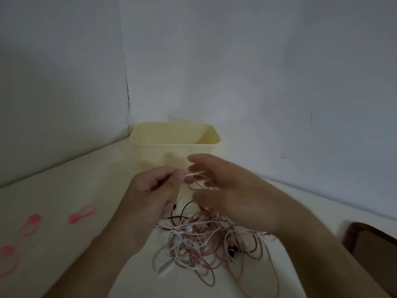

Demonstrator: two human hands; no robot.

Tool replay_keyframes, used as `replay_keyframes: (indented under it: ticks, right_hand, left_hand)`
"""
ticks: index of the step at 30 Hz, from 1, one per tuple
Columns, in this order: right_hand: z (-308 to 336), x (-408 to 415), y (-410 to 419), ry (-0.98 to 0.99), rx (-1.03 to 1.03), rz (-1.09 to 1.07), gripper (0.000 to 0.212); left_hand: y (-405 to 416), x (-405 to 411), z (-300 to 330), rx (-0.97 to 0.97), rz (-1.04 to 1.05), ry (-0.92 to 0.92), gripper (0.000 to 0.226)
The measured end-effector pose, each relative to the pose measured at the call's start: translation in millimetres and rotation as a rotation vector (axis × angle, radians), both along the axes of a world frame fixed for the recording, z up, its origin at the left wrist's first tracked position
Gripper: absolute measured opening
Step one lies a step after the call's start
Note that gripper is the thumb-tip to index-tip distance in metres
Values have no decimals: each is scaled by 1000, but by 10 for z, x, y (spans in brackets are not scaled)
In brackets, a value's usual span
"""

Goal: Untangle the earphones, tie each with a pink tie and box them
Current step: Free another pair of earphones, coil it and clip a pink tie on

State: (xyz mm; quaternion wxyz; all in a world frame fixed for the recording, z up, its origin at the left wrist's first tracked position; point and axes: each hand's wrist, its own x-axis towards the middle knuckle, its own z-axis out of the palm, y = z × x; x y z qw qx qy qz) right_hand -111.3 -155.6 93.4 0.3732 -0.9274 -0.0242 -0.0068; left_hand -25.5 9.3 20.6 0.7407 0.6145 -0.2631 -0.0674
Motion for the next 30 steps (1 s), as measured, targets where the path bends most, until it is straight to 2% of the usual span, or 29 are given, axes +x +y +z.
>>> replay_keyframes:
  ticks: [2,5,7,8,10,12,14,16,20,22,23,25,27,30]
  right_hand:
    - [-46,13,55,-12,17,64,49]
    - [12,3,24,-49,-28,41,14]
    - [31,25,-80,-119,-43,-93,27]
    - [41,25,-138,-167,25,-170,33]
    - [84,19,-224,-301,347,-276,39]
    - [119,19,-289,-460,721,-298,41]
    - [172,6,-328,-590,948,-302,36]
    - [187,-19,-348,-674,1045,-315,35]
    - [199,-64,-348,-766,1090,-376,36]
    - [183,-24,-369,-669,1010,-432,35]
    - [172,6,-383,-560,884,-469,34]
    - [119,35,-397,-253,482,-475,29]
    - [44,48,-365,40,167,-371,21]
    - [-52,62,-288,209,-174,-241,27]
  left_hand:
    - [-23,-39,8,28,12,-29,18]
    - [-25,-60,15,72,27,-69,17]
    - [6,-30,16,88,35,-66,27]
    - [23,-9,8,76,26,-46,35]
    - [39,25,6,1,-22,3,43]
    - [41,47,3,-95,-70,36,37]
    - [43,65,-6,-168,-113,84,27]
    - [52,72,-12,-209,-156,100,21]
    - [56,86,-28,-267,-236,100,16]
    - [56,89,-43,-274,-254,70,15]
    - [55,87,-49,-268,-256,54,15]
    - [40,72,-53,-255,-257,39,15]
    - [17,42,-44,-244,-259,25,15]
    - [-22,-5,-32,-227,-262,-30,15]
